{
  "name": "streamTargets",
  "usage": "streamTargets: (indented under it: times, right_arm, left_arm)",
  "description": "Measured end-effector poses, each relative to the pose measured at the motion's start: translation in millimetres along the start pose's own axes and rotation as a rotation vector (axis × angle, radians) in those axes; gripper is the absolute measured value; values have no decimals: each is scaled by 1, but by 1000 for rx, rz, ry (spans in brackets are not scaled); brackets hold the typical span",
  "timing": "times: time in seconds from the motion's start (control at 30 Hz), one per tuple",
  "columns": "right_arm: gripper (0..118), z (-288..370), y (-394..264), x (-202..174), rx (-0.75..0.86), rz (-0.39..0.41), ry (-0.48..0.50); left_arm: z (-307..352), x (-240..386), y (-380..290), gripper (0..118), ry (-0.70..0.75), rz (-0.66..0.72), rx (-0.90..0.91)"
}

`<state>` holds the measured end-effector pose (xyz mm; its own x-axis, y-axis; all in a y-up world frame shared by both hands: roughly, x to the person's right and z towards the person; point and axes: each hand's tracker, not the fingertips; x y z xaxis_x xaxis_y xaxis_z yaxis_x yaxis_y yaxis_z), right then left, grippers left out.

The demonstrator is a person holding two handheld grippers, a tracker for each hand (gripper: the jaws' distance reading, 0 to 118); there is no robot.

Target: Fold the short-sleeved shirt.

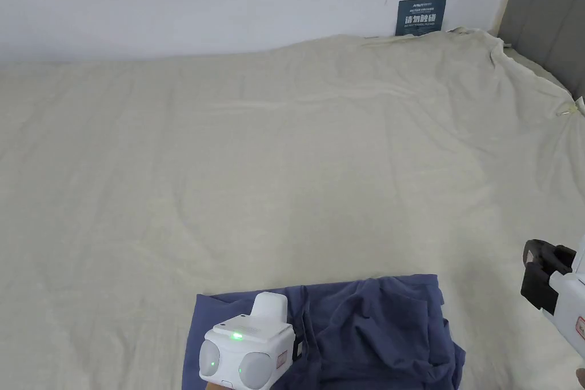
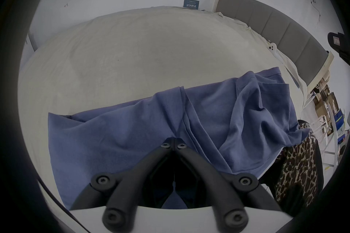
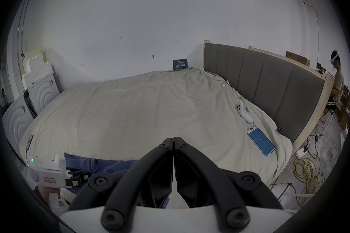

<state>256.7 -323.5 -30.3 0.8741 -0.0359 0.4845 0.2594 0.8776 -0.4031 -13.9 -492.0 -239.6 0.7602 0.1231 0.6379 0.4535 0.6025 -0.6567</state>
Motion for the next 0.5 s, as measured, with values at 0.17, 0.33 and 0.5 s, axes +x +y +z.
streamTargets:
  times: [0.17, 0.33, 0.5]
  right_arm:
    - [0, 0, 1, -3, -3, 6, 8]
    - [0, -1, 5, -10, 1, 16, 21]
    - [0, -3, 7, -17, 4, 26, 33]
  left_arm:
    - [29, -25, 12, 0, -114, 127, 34]
    - [81, -79, 25, 2, -179, 185, 76]
    - [116, -145, 24, 29, -148, 284, 105]
